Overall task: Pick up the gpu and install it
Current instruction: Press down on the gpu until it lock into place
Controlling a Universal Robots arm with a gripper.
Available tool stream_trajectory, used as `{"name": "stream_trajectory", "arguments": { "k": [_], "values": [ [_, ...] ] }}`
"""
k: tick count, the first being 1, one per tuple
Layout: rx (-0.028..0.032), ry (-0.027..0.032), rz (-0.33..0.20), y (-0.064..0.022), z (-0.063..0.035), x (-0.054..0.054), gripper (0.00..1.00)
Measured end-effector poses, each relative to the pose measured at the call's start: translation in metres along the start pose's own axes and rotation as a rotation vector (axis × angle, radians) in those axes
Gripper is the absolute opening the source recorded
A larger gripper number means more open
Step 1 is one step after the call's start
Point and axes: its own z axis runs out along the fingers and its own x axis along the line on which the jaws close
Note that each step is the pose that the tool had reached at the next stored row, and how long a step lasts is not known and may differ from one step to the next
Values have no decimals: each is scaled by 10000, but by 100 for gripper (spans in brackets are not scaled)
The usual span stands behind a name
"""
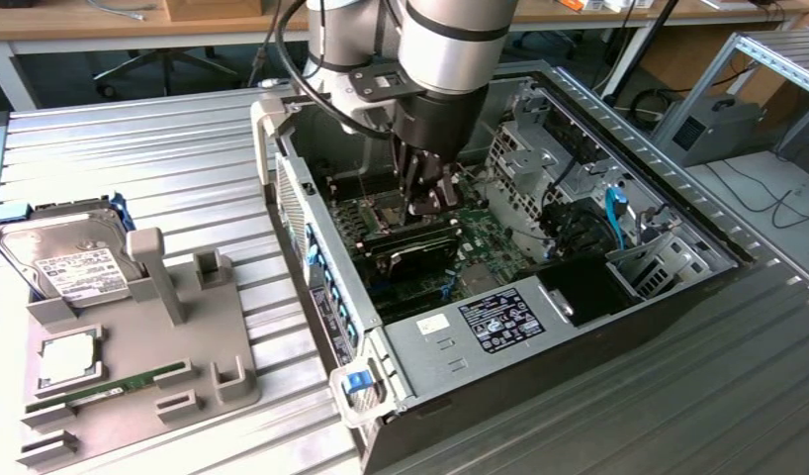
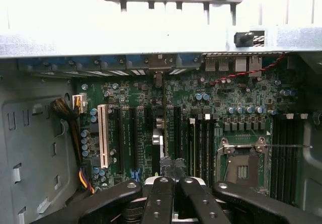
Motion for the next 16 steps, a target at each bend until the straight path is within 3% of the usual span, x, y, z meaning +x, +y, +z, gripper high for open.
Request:
{"name": "stream_trajectory", "arguments": {
  "k": [4,10,16],
  "values": [
    [-1,3,-1,-12,-1,0,11],
    [-1,1,0,-104,0,-2,11],
    [-1,2,0,-111,0,-3,11]
  ]
}}
